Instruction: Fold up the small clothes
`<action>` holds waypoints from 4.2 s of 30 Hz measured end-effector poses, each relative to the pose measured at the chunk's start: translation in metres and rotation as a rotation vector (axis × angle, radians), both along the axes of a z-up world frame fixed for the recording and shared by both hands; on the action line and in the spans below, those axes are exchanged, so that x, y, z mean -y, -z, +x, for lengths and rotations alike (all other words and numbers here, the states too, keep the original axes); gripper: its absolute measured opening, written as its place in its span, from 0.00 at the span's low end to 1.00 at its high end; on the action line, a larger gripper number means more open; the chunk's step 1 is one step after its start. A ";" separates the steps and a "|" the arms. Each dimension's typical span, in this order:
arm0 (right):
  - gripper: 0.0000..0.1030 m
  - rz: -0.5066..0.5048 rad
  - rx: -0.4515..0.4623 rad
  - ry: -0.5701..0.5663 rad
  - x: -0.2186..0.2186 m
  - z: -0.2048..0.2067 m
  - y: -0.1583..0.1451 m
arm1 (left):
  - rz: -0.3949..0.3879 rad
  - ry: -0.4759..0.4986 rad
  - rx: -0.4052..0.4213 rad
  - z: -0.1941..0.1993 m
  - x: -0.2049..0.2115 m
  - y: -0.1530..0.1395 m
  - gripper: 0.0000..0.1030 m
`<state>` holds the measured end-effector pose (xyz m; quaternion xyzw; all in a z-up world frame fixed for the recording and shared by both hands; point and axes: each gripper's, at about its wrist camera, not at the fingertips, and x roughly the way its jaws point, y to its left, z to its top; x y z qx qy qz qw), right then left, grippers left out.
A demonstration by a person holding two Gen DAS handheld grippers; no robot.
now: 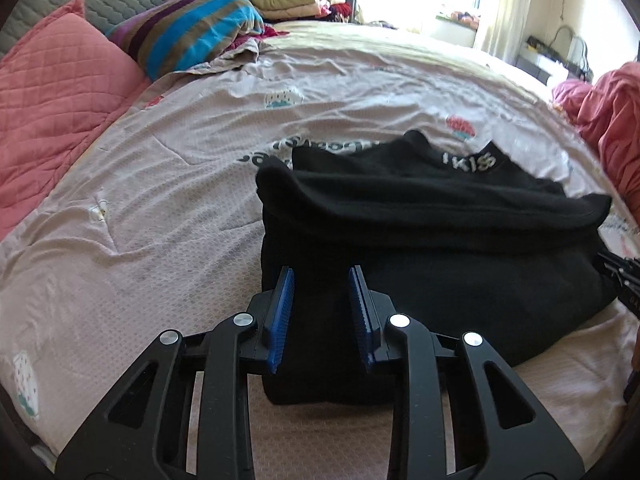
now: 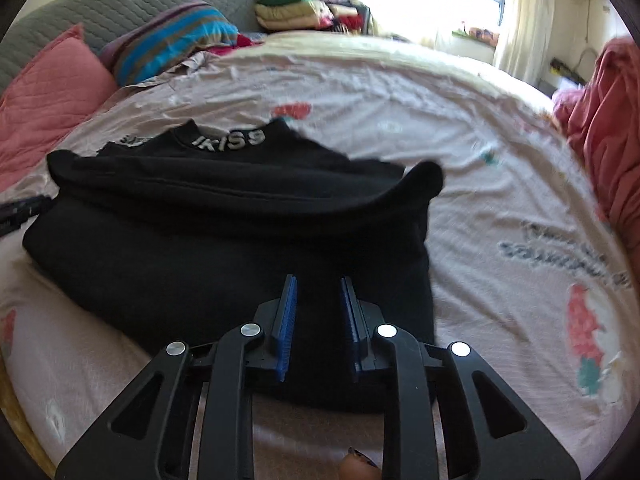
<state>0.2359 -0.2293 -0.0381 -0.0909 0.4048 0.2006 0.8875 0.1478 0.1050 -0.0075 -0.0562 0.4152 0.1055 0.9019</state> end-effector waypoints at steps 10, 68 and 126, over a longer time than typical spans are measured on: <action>0.20 0.035 -0.013 0.039 -0.017 0.052 0.001 | 0.000 0.000 0.006 0.031 -0.006 0.006 0.21; 0.37 0.065 -0.040 0.349 0.040 0.102 0.005 | -0.111 -0.118 0.026 0.059 -0.056 0.013 0.13; 0.93 0.146 0.023 0.056 0.010 -0.087 -0.042 | -0.111 -0.121 0.015 -0.081 -0.017 -0.020 0.91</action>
